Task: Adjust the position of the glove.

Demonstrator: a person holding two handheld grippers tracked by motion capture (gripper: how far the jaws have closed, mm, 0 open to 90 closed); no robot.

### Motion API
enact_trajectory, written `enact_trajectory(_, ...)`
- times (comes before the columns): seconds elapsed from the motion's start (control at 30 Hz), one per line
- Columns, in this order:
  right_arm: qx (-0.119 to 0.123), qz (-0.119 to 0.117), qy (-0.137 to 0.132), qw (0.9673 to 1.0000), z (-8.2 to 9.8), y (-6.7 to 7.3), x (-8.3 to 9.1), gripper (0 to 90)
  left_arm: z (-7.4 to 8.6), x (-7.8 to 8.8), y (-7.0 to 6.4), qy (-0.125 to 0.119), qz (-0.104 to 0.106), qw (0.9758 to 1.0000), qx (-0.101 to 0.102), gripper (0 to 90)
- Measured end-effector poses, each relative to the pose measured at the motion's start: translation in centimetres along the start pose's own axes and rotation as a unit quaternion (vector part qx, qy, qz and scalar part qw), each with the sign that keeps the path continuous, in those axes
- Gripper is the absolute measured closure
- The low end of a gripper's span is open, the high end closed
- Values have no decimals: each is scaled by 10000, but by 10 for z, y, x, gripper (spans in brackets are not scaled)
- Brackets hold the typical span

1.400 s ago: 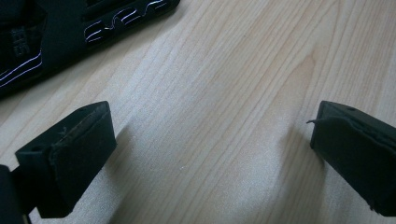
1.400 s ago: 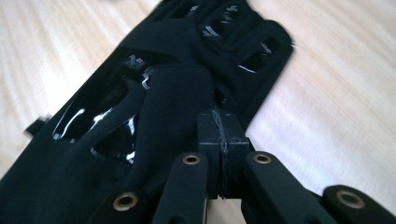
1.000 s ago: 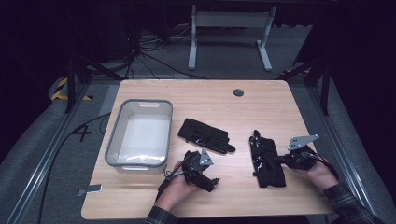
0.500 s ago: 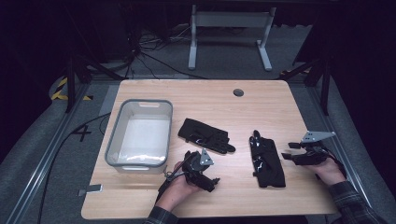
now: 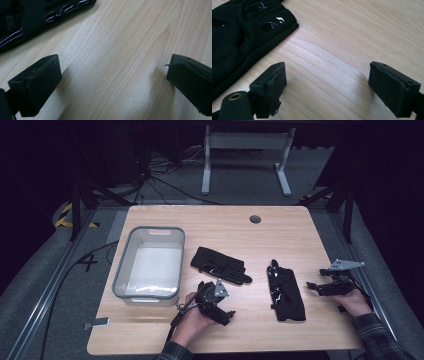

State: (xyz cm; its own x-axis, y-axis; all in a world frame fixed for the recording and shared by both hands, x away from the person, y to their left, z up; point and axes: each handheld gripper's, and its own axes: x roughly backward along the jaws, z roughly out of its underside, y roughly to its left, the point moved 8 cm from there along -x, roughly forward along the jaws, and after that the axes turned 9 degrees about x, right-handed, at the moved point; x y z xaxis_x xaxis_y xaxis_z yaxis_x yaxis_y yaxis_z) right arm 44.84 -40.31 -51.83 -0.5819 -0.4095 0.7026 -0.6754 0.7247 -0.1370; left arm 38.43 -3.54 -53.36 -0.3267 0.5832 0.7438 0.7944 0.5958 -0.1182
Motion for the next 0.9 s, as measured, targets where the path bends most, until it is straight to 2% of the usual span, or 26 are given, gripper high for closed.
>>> enact_trajectory(0.13,-7,14,7,10000,0,0,0,148,-2,4,3,105,-125,9998,144,53)
enact_trajectory(0.2,-8,13,8,10000,0,0,0,147,-4,6,6,155,-177,9995,208,146)
enact_trajectory(0.27,-8,14,9,10000,0,0,0,148,-6,8,8,262,-237,9991,245,182)
enact_trajectory(0.33,-9,14,8,10000,0,0,0,147,-10,10,8,226,-245,9991,279,271)
enact_trajectory(0.4,-8,13,9,10000,0,0,0,147,-18,13,8,127,-168,9991,355,387)
enact_trajectory(0.5,-7,14,8,10000,0,0,0,147,-26,15,11,160,-201,9989,387,561)
enact_trajectory(0.6,-9,14,8,10000,0,0,0,147,-39,14,18,90,-228,9986,477,762)
enact_trajectory(0.63,-9,13,8,10000,0,0,0,147,-43,15,19,63,-216,9985,498,856)
enact_trajectory(0.67,-8,14,8,10000,0,0,0,147,-49,14,22,-4,-206,9984,530,895)
enact_trajectory(0.8,-19,21,9,10000,0,-1,0,147,-63,10,31,-76,-300,9979,561,898)
enact_trajectory(0.87,-18,28,7,10000,0,-1,0,147,-69,8,37,-62,-448,9975,544,898)
enact_trajectory(0.9,-20,28,8,10000,0,-1,0,147,-72,8,39,-116,-434,9972,601,898)
